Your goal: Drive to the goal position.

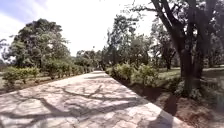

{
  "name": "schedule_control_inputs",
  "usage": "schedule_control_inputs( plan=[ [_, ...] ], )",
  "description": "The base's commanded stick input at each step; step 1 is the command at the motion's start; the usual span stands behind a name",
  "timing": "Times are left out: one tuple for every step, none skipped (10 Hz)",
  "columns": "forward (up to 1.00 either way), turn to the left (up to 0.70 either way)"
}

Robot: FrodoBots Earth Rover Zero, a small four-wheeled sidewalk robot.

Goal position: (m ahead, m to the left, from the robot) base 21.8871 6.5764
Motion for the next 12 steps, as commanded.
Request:
schedule_control_inputs(
  plan=[
    [0.0, 0.0],
    [0.0, 0.0],
    [0.0, 0.0],
    [0.0, 0.0],
    [0.27, 0.0],
    [0.62, 0.0],
    [0.7, 0.0],
    [0.7, 0.0],
    [0.7, 0.0],
    [0.7, 0.0],
    [0.7, 0.0],
    [0.7, 0.0]
  ],
)
